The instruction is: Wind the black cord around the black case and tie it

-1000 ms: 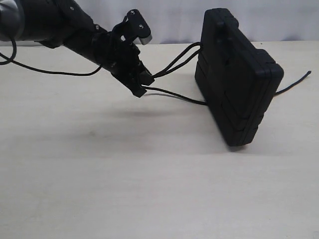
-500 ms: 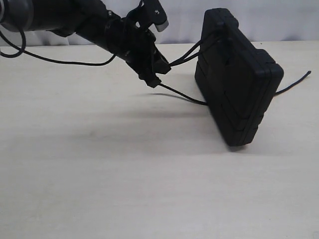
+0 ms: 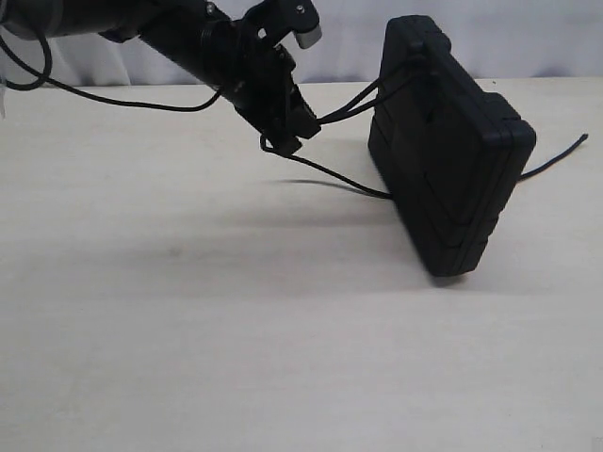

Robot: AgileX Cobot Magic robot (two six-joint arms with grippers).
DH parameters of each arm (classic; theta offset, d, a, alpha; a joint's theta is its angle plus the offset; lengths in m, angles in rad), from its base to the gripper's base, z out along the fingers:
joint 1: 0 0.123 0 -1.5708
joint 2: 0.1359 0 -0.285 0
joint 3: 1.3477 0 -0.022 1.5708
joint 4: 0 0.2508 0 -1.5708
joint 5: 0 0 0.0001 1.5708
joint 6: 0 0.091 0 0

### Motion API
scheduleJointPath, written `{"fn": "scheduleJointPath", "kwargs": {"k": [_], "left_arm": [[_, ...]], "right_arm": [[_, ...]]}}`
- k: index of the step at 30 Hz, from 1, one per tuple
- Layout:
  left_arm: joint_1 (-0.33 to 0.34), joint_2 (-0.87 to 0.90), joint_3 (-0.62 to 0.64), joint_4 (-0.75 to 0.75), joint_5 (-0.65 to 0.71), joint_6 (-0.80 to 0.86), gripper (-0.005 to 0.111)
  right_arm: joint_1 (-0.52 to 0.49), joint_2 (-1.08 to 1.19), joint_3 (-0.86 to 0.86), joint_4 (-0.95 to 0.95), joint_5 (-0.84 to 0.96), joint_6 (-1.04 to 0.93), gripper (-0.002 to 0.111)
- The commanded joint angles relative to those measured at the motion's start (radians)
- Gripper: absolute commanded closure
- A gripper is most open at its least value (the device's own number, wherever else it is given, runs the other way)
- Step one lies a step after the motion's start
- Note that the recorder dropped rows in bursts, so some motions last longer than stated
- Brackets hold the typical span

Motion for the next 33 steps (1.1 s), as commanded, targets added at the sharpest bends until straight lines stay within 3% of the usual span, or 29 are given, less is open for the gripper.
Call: {"fn": "scheduleJointPath", "kwargs": {"k": [1, 5, 10, 14, 17, 20, 33], "left_arm": [[-0.002, 0.000, -0.012, 0.172, 0.059, -0.123, 0.107], [-0.002, 0.000, -0.024, 0.175, 0.073, -0.127, 0.107], [-0.002, 0.003, -0.097, 0.182, 0.148, -0.165, 0.107], [-0.002, 0.017, -0.170, 0.212, 0.195, -0.221, 0.107], [-0.009, 0.022, -0.189, 0.210, 0.202, -0.225, 0.107], [-0.032, 0.022, -0.189, 0.216, 0.198, -0.221, 0.107], [-0.083, 0.071, -0.195, 0.260, 0.090, -0.239, 0.107]], "right_arm": [[-0.003, 0.255, -0.205, -0.030, 0.144, 0.013, 0.104], [-0.004, 0.476, -0.483, -0.099, 0.453, 0.011, 0.104], [-0.014, 0.636, -0.712, -0.217, 0.681, 0.009, 0.104], [-0.112, 0.727, -0.821, -0.129, 0.853, -0.067, 0.104], [-0.205, 0.774, -0.825, 0.050, 0.888, -0.140, 0.104], [-0.262, 0.796, -0.796, 0.109, 0.901, -0.161, 0.104], [-0.266, 0.788, -0.571, 0.125, 0.721, -0.161, 0.104]]}}
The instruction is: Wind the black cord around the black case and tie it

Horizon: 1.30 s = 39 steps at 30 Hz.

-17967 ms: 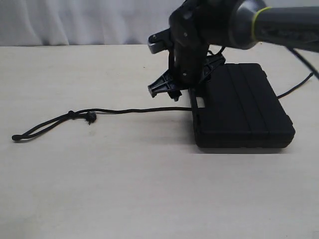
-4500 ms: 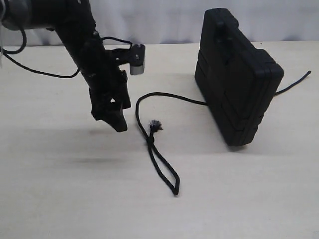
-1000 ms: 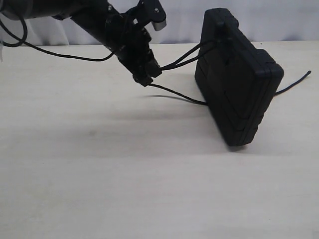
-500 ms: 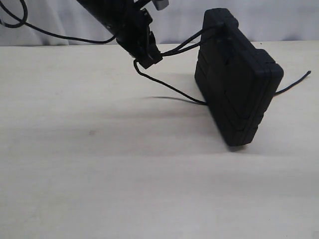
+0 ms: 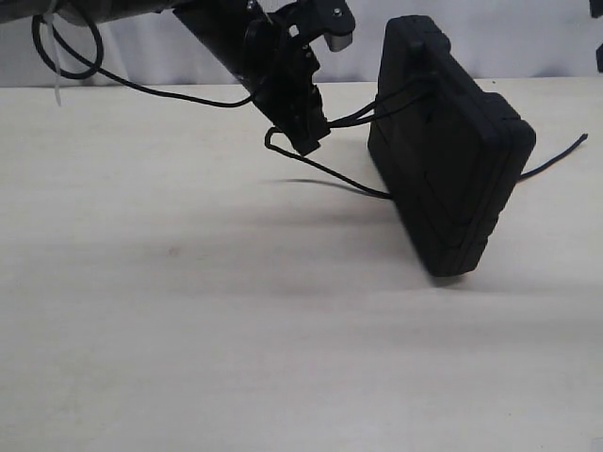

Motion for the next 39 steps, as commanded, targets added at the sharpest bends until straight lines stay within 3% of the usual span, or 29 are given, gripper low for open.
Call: {"fn": "scheduleJointPath", "kwargs": {"k": [1, 8, 19, 28, 39], "left_arm": [[-0.009, 0.000, -0.012, 0.001, -0.040, -0.009, 0.107], [-0.009, 0.000, -0.012, -0.033, -0.050, 0.025, 0.107], [-0.016, 0.028, -0.012, -0.141, -0.106, 0.090, 0.107], [-0.057, 0.051, -0.019, -0.161, -0.259, 0.114, 0.107], [-0.093, 0.051, -0.027, -0.194, -0.354, 0.163, 0.107]], "right_arm": [[-0.007, -0.008, 0.097, 0.016, -0.128, -0.009, 0.104], [-0.007, -0.008, 0.206, 0.090, -0.283, -0.076, 0.104], [-0.007, -0.008, 0.211, 0.121, -0.298, -0.091, 0.104], [-0.007, -0.008, 0.242, 0.124, -0.337, -0.098, 0.104], [-0.007, -0.008, 0.291, 0.273, -0.407, -0.219, 0.104]]}}
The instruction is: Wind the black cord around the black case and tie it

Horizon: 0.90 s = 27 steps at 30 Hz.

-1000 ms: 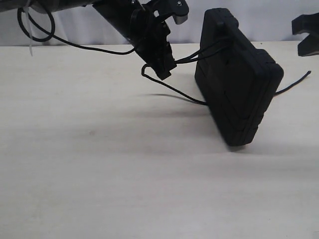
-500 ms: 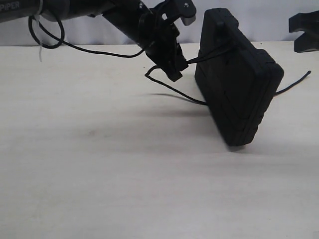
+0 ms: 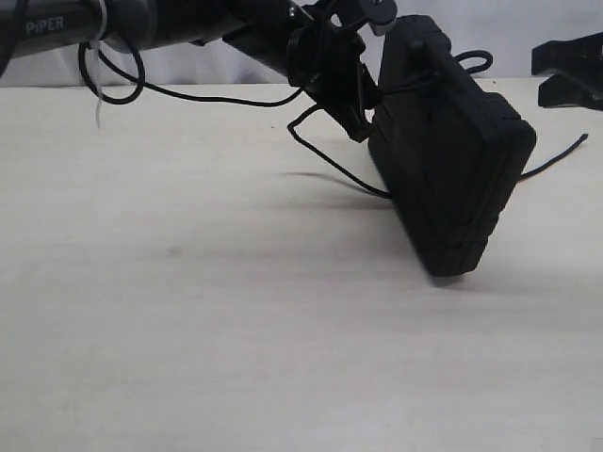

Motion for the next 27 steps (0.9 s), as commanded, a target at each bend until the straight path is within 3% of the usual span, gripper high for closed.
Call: {"fn": "scheduleJointPath", "kwargs": {"k": [1, 4, 6, 9, 10, 16, 27], "left_arm": [[-0.040, -0.002, -0.012, -0.015, -0.056, 0.038, 0.107], [-0.059, -0.002, -0.012, -0.013, -0.096, 0.054, 0.107], [-0.059, -0.002, -0.012, -0.013, -0.103, 0.056, 0.107], [-0.059, -0.002, -0.012, -0.013, -0.116, 0.056, 0.107], [-0.059, -0.002, -0.012, -0.013, -0.116, 0.056, 0.107], [-0.059, -0.002, -0.012, -0.013, -0.109, 0.056, 0.107], [-0.059, -0.002, -0.012, -0.013, -0.111, 0.079, 0.107]], "right_arm": [[-0.007, -0.004, 0.004, 0.048, -0.038, -0.063, 0.104], [-0.007, -0.004, 0.004, 0.041, -0.139, -0.102, 0.101], [-0.007, -0.004, 0.004, 0.031, -0.175, -0.102, 0.090], [-0.007, 0.019, 0.004, 0.027, -0.226, -0.099, 0.061], [-0.007, 0.032, 0.004, 0.027, -0.228, -0.100, 0.059], [-0.011, 0.179, -0.019, 0.027, -0.307, -0.151, 0.058], [0.015, 0.264, -0.036, 0.058, -0.443, -0.443, 0.058]]}}
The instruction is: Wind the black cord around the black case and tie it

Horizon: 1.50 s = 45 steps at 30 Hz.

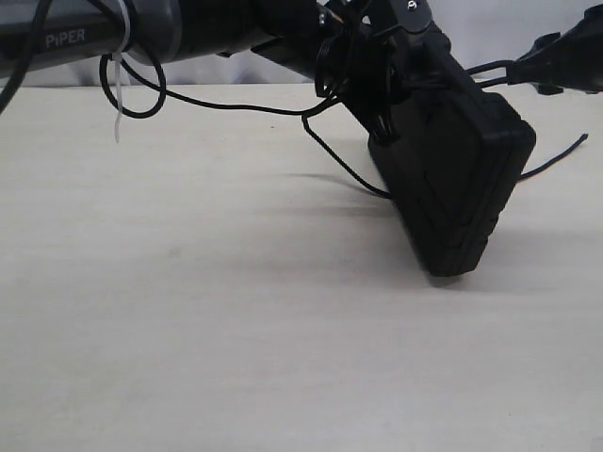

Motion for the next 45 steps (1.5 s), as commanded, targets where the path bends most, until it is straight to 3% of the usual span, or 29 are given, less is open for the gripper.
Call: {"fn": "scheduleJointPath", "kwargs": {"k": [1, 14, 24, 36, 45], "left_arm": [[-0.002, -0.002, -0.012, -0.011, -0.016, 0.007, 0.107], [-0.002, -0.002, -0.012, -0.013, -0.015, 0.010, 0.107], [-0.002, -0.002, -0.012, -0.015, -0.010, 0.010, 0.107], [-0.002, -0.002, -0.012, -0.029, 0.004, 0.003, 0.107], [-0.002, -0.002, -0.012, -0.050, 0.008, 0.003, 0.107]], "right_arm": [[0.017, 0.038, -0.003, 0.017, -0.043, -0.076, 0.058], [0.077, 0.042, -0.003, 0.017, -0.070, -0.334, 0.061], [0.080, 0.061, -0.003, -0.019, -0.045, -0.346, 0.104], [0.080, 0.034, -0.008, 0.055, -0.027, -0.271, 0.104], [0.080, -0.029, -0.084, 0.062, 0.156, -0.150, 0.104]]}}
